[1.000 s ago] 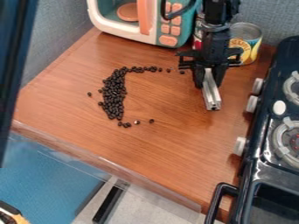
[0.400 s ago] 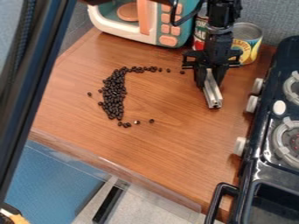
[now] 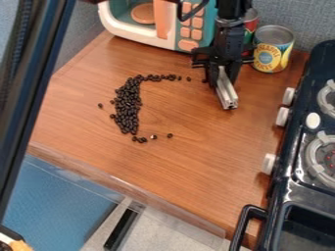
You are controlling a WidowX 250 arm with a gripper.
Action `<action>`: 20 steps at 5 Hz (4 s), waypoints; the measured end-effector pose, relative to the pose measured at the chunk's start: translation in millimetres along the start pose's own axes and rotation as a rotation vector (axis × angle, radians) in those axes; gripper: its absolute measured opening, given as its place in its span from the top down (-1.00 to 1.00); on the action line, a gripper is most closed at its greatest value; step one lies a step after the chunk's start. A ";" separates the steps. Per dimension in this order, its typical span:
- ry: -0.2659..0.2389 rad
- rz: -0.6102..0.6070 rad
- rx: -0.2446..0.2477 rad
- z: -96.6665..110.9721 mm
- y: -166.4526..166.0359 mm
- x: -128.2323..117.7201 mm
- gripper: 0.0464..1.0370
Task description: Sweep into pile
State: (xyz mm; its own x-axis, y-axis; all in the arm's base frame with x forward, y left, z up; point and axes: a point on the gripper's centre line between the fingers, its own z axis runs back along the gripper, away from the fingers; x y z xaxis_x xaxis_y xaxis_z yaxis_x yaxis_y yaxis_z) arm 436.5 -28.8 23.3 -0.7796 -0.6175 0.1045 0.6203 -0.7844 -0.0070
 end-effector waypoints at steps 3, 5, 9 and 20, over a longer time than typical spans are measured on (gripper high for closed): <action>-0.029 0.010 0.004 -9.8 -9.2 1.6 0.31; -0.027 0.020 0.006 -9.0 -8.8 1.1 0.31; -0.022 0.082 0.005 -6.4 -29.7 -19.7 0.31; -0.109 0.351 0.035 -7.1 -100.7 -23.1 0.31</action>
State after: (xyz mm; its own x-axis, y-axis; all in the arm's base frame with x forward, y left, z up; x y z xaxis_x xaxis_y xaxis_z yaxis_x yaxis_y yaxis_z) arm 391.4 64.1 14.5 -0.5060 -0.8373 0.2072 0.8525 -0.5220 -0.0272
